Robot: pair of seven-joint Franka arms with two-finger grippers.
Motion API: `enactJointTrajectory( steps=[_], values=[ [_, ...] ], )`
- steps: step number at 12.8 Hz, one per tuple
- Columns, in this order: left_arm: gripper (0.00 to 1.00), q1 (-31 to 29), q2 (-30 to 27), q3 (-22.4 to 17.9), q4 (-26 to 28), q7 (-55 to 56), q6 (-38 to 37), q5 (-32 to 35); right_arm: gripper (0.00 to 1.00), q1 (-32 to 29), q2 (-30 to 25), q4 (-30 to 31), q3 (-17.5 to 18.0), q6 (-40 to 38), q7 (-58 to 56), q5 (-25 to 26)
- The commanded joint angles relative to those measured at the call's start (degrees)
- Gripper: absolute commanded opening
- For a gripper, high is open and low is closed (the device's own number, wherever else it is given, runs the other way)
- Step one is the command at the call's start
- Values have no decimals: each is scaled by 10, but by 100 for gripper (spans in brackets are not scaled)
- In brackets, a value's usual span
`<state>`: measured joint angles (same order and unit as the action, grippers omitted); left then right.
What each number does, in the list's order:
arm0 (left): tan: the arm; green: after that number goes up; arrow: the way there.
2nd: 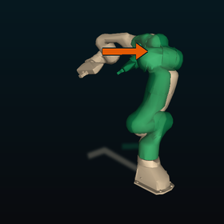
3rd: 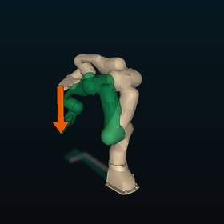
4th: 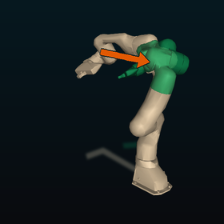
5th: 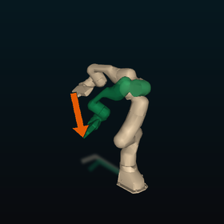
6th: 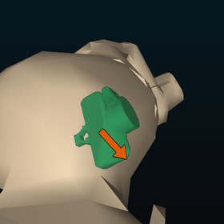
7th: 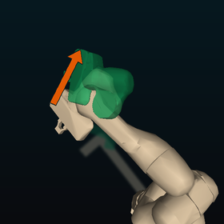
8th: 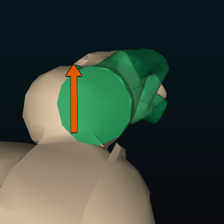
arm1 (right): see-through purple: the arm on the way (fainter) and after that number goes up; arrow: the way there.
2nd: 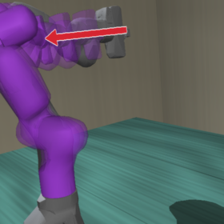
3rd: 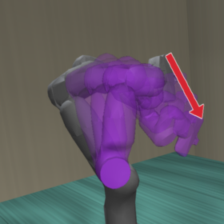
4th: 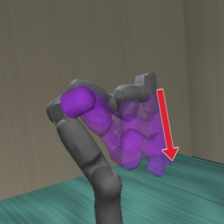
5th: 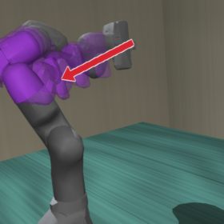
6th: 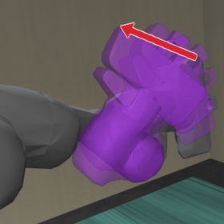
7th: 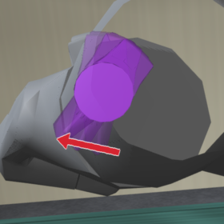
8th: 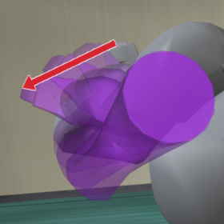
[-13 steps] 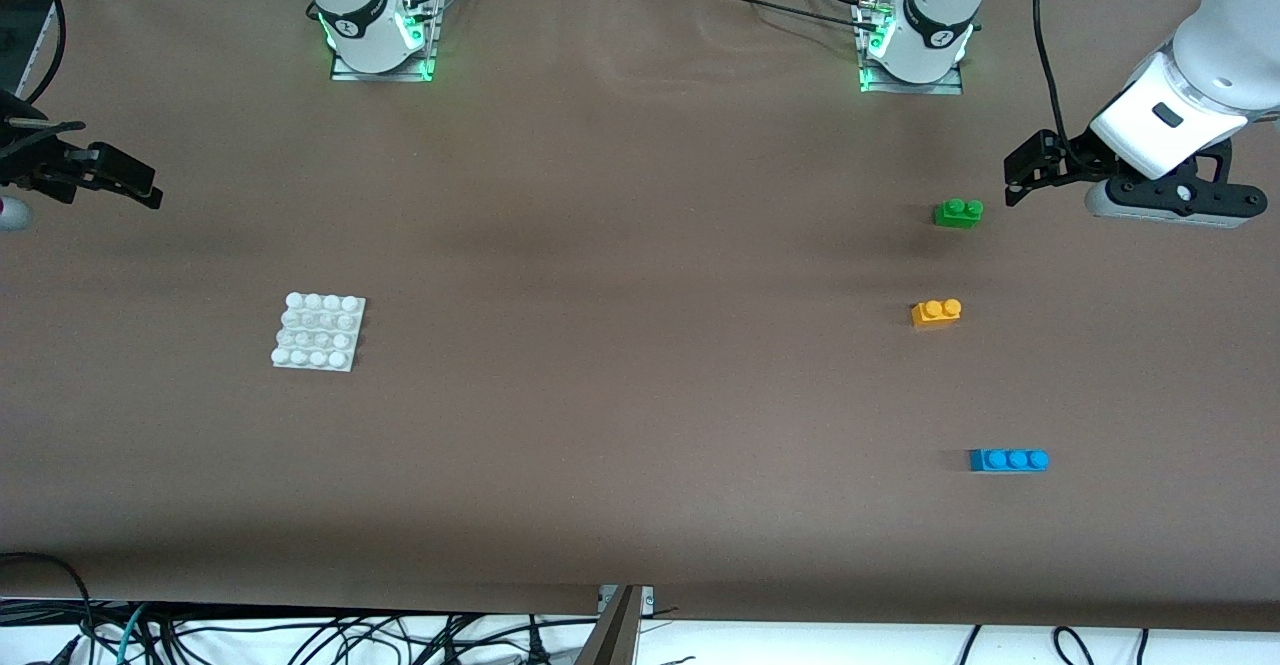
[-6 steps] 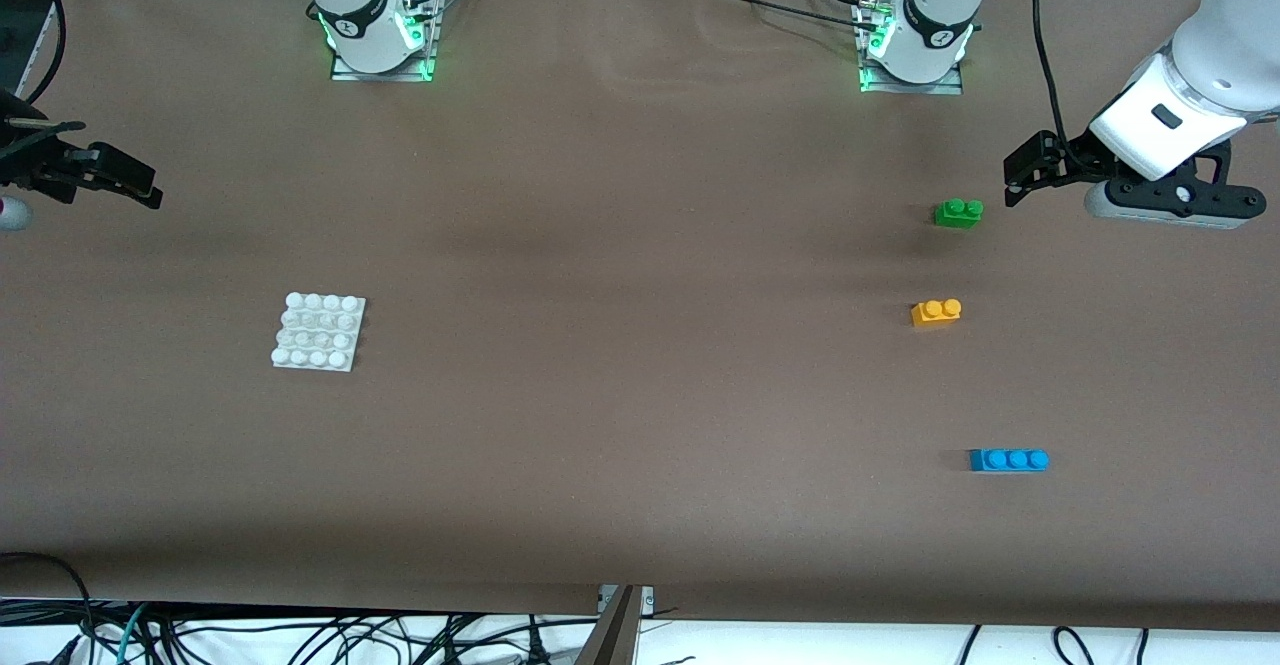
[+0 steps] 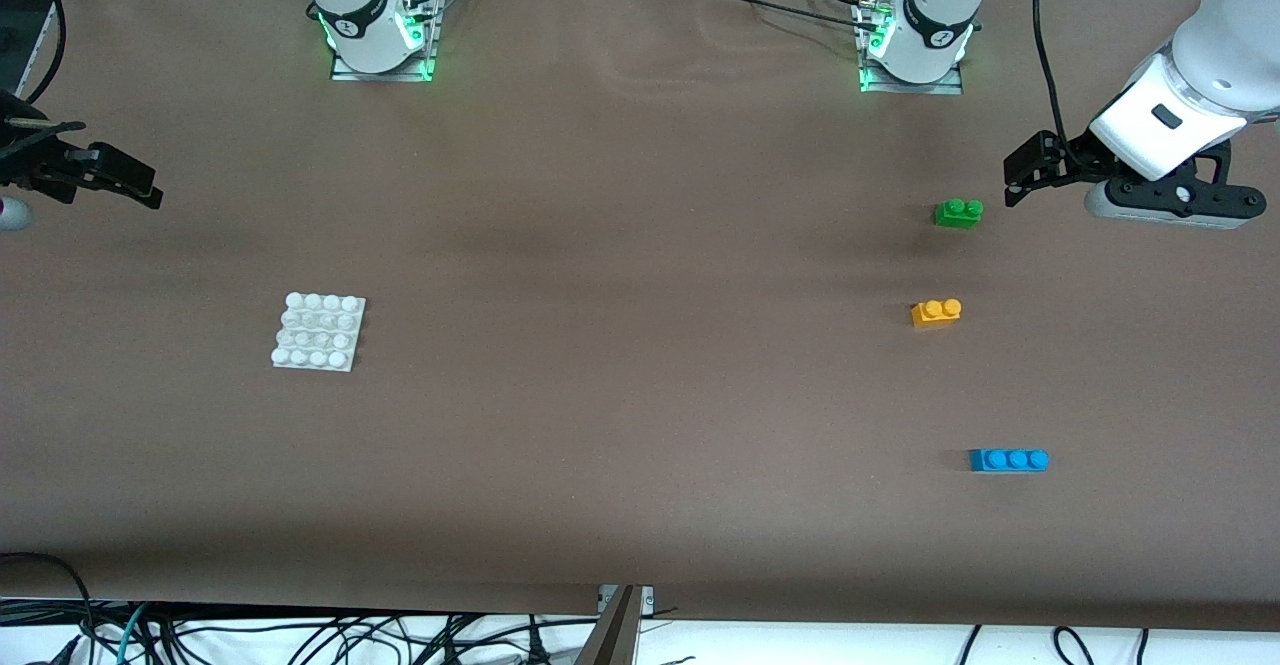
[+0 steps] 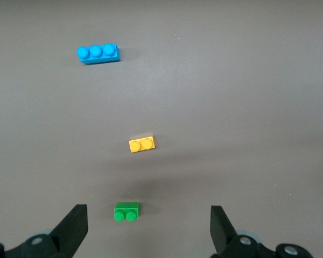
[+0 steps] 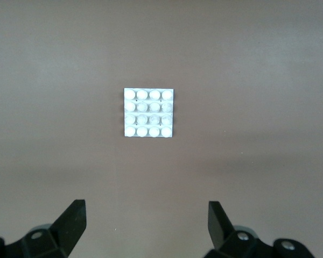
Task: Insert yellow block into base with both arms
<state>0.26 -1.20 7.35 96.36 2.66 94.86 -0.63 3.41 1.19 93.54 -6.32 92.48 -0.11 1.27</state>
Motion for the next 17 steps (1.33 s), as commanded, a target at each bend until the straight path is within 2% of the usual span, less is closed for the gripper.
enactJointTrajectory(
  steps=[1,6,10,12,17],
  values=[
    [100,-1,4,0,-13,-6,-11,13,100,-1,0,-2,2,-5,3,-1],
    [100,-1,4,1,-13,-6,-11,13,100,-3,34,-6,0,-6,-1,-1],
    [100,-1,4,1,-13,-6,-11,13,100,-31,88,-6,-4,8,3,-17],
    [100,-1,4,0,-13,-7,-11,13,100,-62,128,-4,-4,37,-7,-77],
    [100,-1,4,0,-13,-7,-10,13,100,-67,230,1,-3,166,-13,-107]
  ],
)
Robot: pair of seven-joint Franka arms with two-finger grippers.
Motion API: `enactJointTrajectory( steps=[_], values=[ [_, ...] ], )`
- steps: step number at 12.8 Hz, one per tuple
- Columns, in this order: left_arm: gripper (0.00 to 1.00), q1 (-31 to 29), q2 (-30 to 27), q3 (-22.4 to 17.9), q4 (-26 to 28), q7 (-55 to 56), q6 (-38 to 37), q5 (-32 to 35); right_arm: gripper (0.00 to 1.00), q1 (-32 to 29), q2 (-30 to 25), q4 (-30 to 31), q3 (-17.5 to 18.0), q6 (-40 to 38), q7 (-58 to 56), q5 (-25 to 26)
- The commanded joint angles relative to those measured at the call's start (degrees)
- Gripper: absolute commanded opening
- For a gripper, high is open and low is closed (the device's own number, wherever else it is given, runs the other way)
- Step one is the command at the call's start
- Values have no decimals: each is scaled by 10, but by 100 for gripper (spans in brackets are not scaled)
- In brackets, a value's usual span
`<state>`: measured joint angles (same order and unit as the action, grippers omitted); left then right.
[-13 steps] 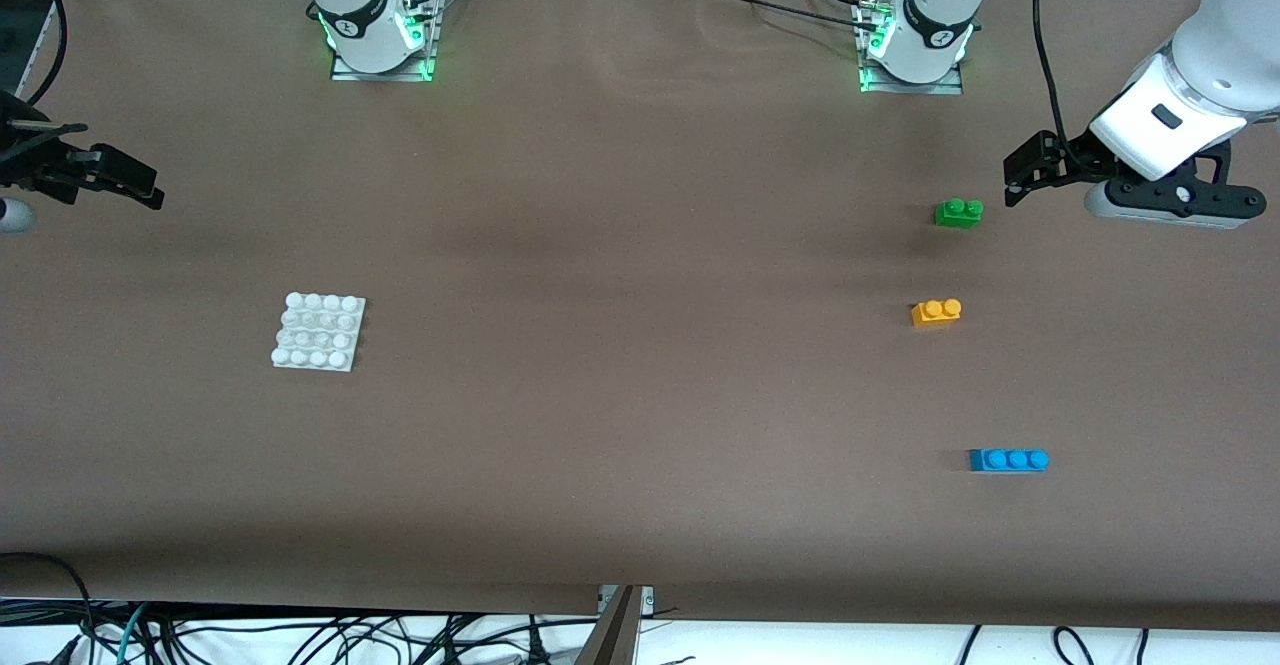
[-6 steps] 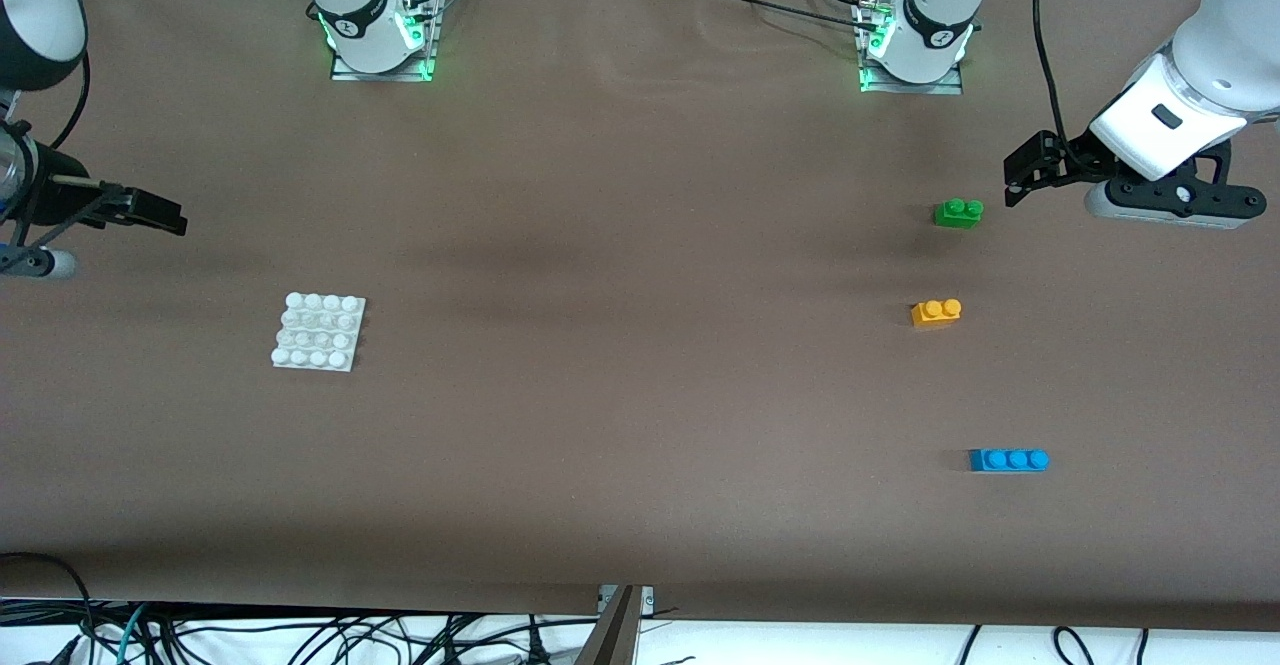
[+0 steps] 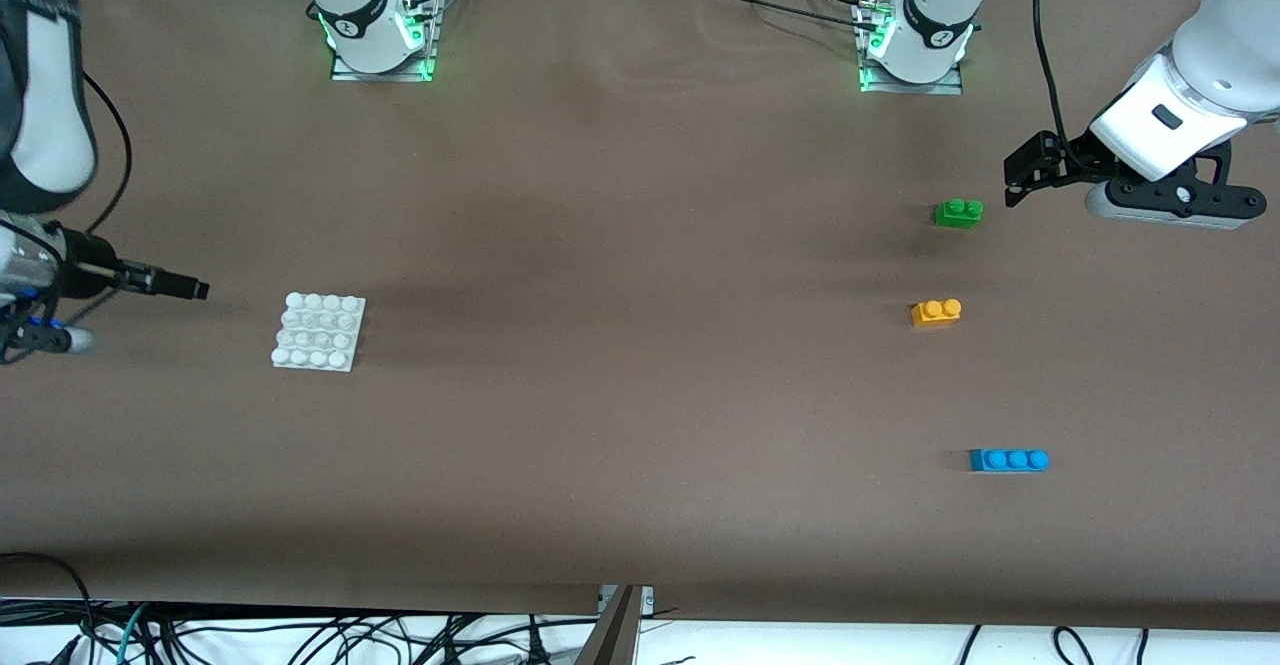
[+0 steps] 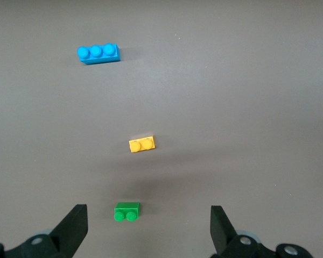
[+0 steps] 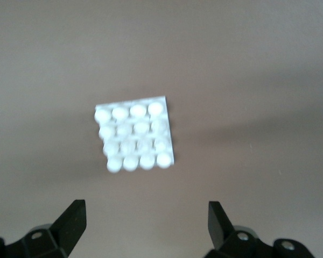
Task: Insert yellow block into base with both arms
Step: 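Lower the right gripper onto the white base plate and grasp it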
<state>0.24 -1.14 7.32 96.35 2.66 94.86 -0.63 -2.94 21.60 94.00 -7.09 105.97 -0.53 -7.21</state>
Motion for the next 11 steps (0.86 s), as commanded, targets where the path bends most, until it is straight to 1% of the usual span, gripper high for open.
enactJointTrajectory(
  steps=[1,2,3,7,9,11],
  values=[
    [100,-1,4,1,-12,-7,-11,14,100,-3,41,-4,5,49,-30,-47],
    [100,-1,4,1,-12,-7,-11,13,100,-4,60,-4,4,71,-54,-71],
    [100,-1,4,1,-12,-7,-11,13,100,-4,75,0,4,90,-61,-84],
    [100,-1,4,1,-12,-7,-11,14,100,-1,113,43,7,183,-62,-85],
    [100,-1,4,1,-12,-7,-10,13,100,-1,113,62,8,190,-61,-85],
    [100,-1,4,1,-12,-7,-11,14,100,-2,118,67,8,186,-62,-85]
  ],
)
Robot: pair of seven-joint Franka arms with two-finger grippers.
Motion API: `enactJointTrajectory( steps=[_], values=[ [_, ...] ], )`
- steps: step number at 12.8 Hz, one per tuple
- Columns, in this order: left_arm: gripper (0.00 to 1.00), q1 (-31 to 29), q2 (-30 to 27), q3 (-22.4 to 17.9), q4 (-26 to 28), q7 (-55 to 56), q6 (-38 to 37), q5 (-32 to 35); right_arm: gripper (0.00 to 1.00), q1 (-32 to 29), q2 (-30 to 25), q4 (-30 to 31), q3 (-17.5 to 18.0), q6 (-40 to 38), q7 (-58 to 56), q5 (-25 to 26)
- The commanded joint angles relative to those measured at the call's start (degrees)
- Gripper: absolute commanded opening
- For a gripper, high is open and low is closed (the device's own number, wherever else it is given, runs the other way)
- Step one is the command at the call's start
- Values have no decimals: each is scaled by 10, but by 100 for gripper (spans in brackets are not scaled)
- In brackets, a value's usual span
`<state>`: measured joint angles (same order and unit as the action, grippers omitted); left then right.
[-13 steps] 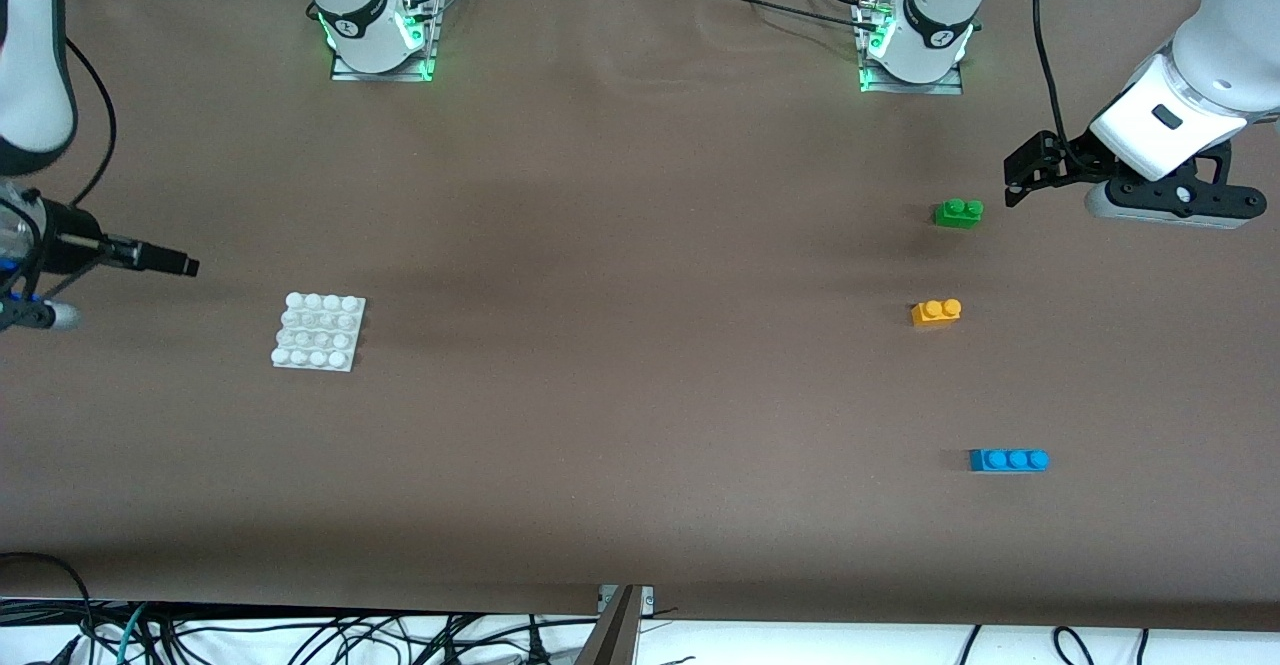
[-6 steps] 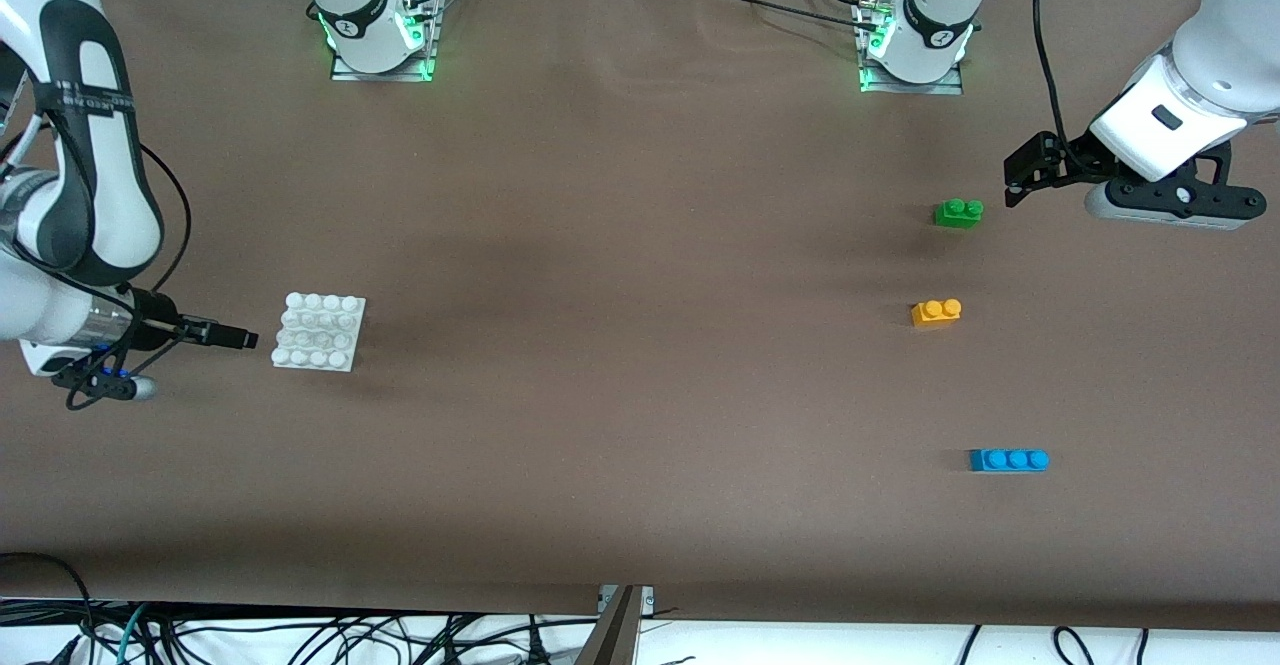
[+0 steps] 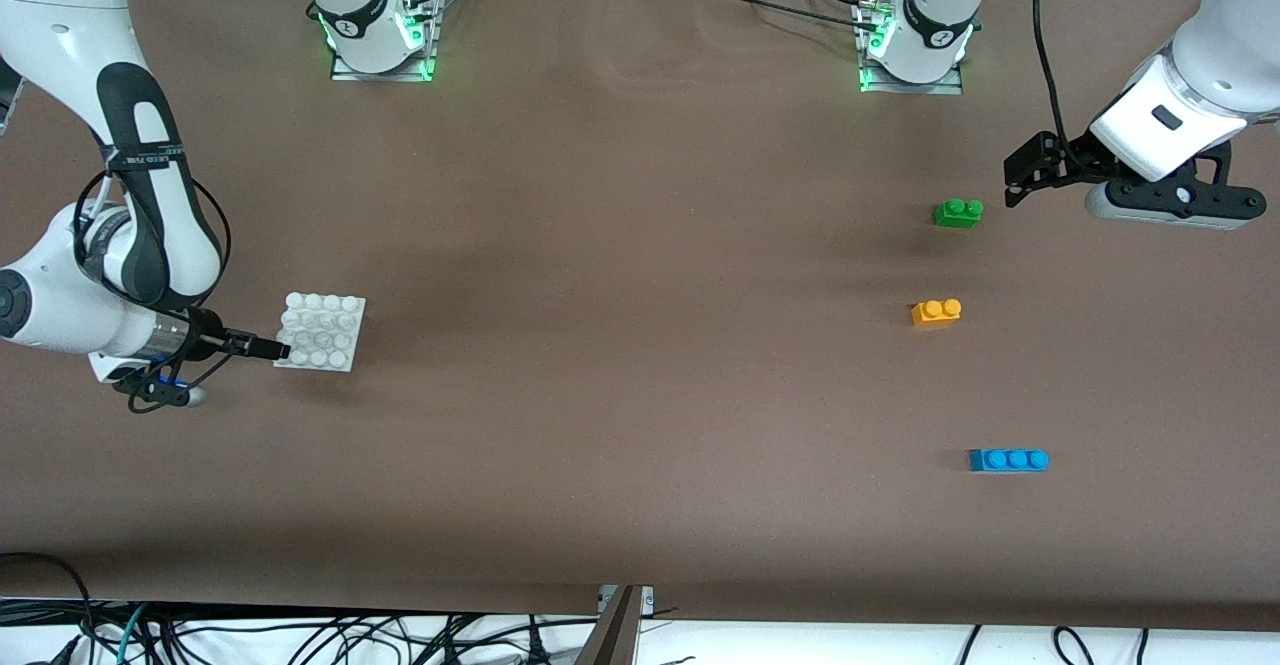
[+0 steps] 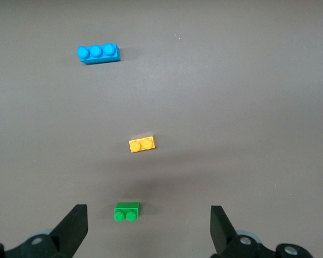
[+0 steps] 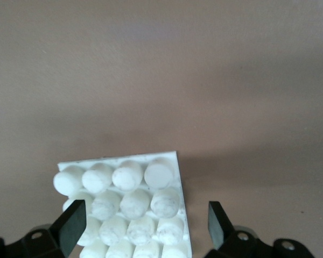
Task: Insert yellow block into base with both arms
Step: 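Lower the right gripper onto the white base plate and grasp it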
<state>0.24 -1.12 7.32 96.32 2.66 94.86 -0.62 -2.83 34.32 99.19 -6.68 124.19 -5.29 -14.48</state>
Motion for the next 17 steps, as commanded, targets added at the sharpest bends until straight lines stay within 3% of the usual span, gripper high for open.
enactJointTrajectory(
  steps=[1,17],
  values=[
    [100,-1,3,1,-12,-7,-11,13,100,-2,-9,16,3,-2,-13,-12],
    [100,-1,4,1,-12,-7,-10,13,100,-6,24,25,5,-30,-27,-12]
  ],
)
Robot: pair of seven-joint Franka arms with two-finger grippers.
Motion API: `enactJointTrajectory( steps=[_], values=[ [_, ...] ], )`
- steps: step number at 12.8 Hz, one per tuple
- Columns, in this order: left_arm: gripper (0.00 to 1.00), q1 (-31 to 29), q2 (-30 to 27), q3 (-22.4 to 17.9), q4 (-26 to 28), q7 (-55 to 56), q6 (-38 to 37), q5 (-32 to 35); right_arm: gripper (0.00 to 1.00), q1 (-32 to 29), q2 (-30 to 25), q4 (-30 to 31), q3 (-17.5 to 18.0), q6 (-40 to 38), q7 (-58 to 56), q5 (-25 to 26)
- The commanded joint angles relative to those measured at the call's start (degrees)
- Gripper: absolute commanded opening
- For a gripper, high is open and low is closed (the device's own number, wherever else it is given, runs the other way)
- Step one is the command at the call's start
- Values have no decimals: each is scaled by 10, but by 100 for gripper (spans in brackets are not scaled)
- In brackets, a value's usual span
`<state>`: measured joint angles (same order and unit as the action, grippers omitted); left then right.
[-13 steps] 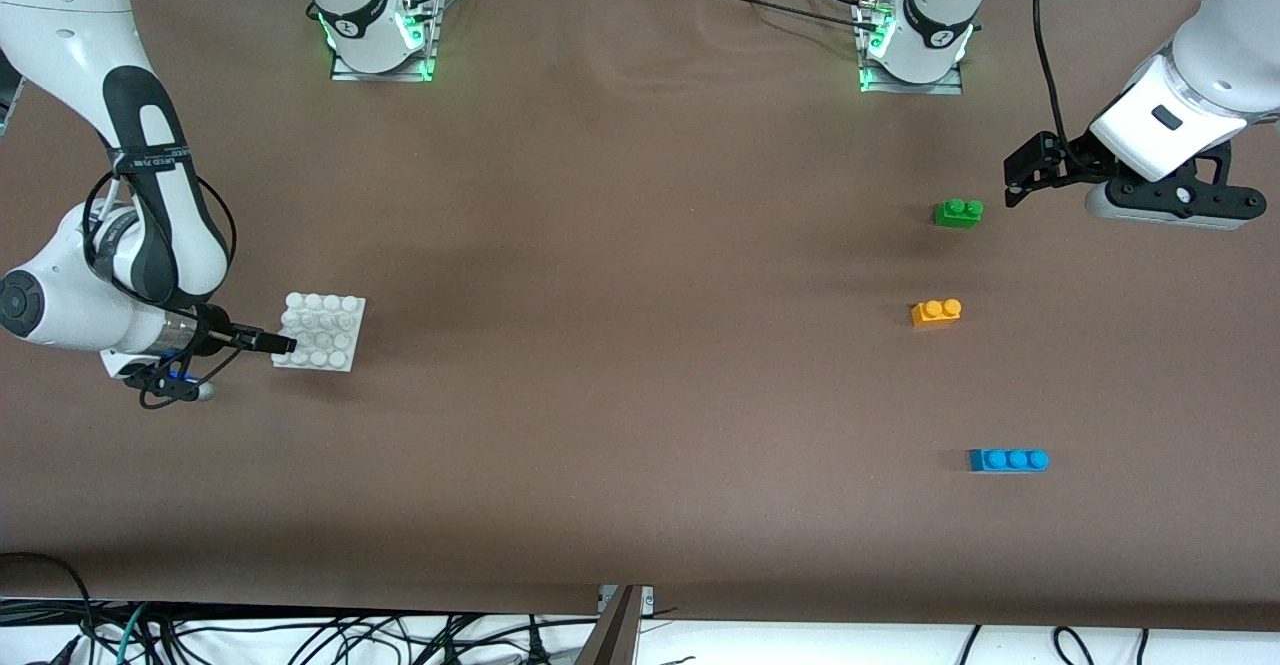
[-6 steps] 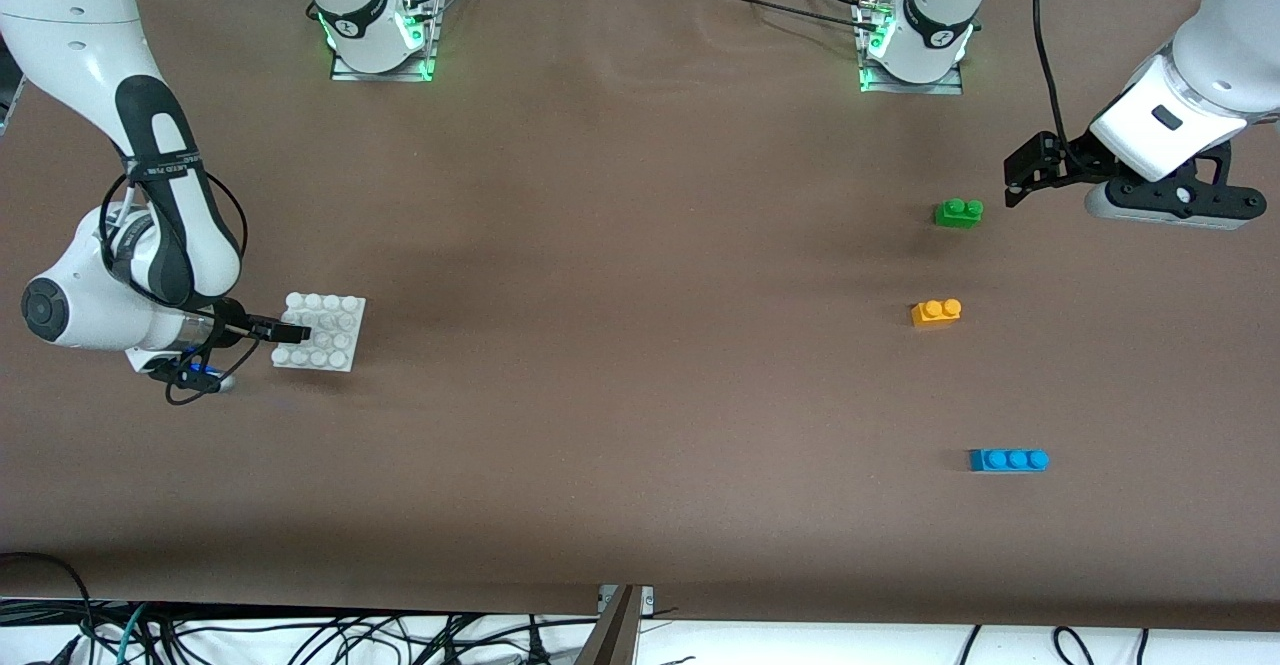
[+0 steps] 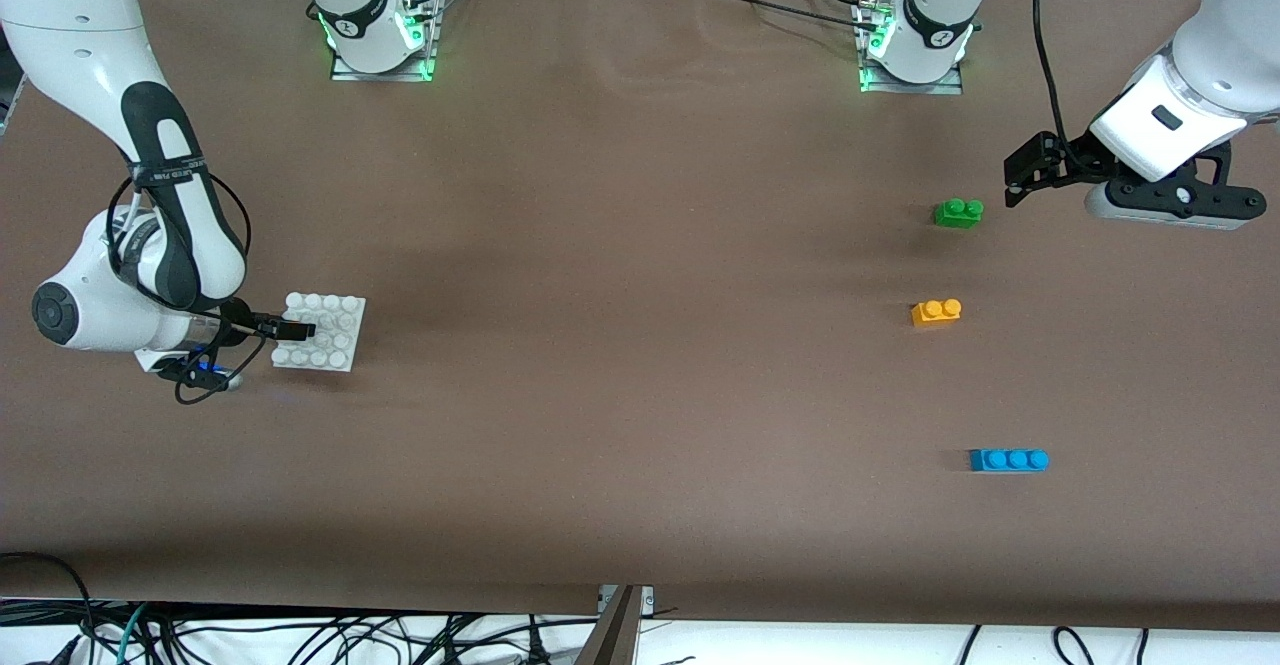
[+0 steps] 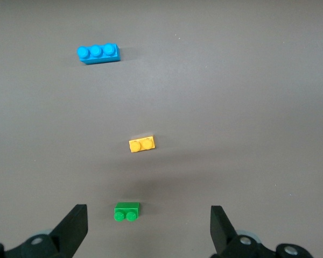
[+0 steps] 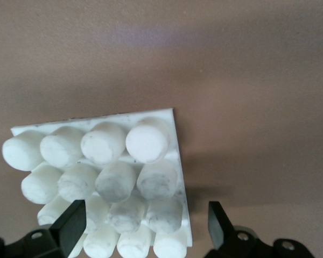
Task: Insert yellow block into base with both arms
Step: 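Slide the white base plate with the right gripper toward the table middle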
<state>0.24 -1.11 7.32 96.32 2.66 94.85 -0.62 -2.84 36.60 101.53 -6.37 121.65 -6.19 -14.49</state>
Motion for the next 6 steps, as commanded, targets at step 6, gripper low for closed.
enactJointTrajectory(
  steps=[6],
  values=[
    [100,-2,4,1,-12,-7,-10,13,96,-9,4,2,3,-5,-23,-13]
  ],
)
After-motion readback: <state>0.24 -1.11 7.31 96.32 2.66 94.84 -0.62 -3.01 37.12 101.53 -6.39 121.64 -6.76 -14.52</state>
